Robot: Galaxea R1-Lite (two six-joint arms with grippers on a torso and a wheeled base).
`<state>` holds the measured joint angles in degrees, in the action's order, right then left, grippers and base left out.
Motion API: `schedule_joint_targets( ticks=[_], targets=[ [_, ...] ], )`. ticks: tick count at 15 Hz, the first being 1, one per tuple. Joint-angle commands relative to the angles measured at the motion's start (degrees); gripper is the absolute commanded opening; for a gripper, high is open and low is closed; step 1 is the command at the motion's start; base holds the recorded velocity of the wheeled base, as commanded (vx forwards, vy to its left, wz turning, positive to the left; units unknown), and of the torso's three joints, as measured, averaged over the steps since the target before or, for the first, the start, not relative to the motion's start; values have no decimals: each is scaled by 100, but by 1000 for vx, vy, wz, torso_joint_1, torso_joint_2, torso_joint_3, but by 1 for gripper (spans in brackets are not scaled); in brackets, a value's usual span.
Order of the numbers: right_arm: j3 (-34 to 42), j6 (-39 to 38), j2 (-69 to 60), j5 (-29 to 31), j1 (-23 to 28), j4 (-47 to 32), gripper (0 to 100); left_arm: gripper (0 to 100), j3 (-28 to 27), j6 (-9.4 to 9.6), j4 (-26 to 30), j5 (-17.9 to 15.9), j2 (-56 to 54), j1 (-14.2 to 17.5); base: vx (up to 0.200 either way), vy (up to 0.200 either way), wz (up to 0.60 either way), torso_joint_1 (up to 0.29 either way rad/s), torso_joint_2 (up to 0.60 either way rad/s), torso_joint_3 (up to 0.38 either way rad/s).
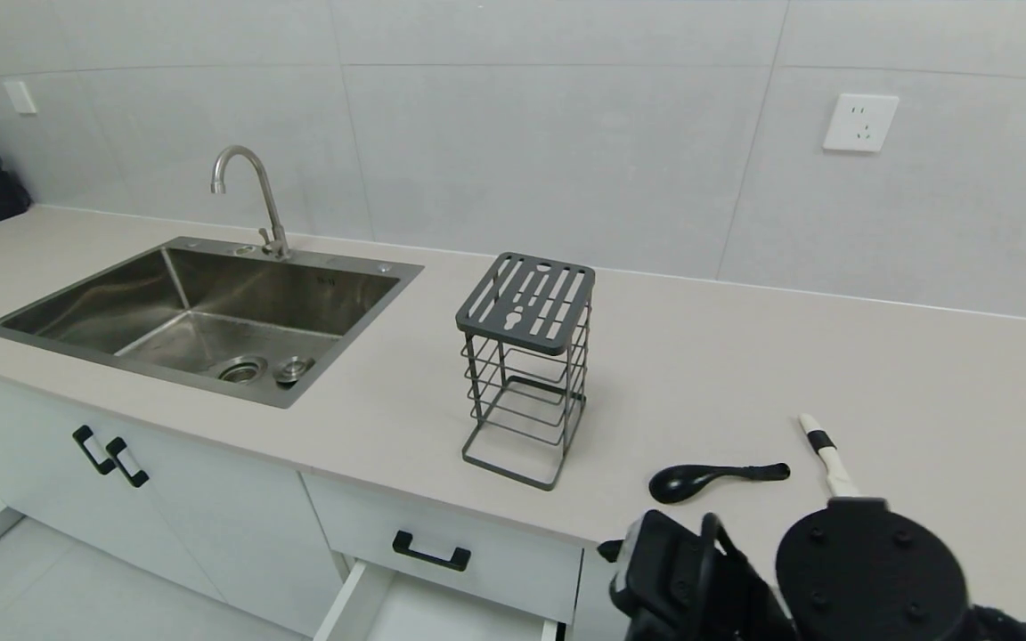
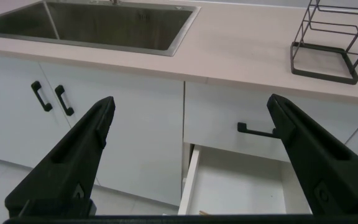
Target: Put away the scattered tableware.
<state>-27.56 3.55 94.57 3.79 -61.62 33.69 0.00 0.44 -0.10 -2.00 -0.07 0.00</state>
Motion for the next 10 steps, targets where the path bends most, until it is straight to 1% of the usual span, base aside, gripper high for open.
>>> schedule_joint_targets(
  ticks=[1,3,6,7,8,9,10],
  targets=[
    [656,41,-774,-291,608,-3,100,100,0,0,1,-2,7,0,0,0,0,0,0,0],
    [1007,217,-1011,-353,1161,-30,100,100,0,0,-8,-2,7,0,0,0,0,0,0,0],
    [1157,217,-1081,-344,1601,-161,100,100,0,0,1,-2,7,0,0,0,0,0,0,0],
    [1113,199,-1081,-379,1856,-161,100,100,0,0,1,-2,7,0,0,0,0,0,0,0],
    [1060,199,-1073,-405,2409,-170,100,100,0,0,1,-2,7,0,0,0,0,0,0,0],
    [1095,199,-1064,-405,2787,-170,100,100,0,0,1,-2,7,0,0,0,0,0,0,0],
    [1104,199,-1064,-397,2963,-179,100,100,0,0,-8,-2,7,0,0,0,0,0,0,0]
  ],
)
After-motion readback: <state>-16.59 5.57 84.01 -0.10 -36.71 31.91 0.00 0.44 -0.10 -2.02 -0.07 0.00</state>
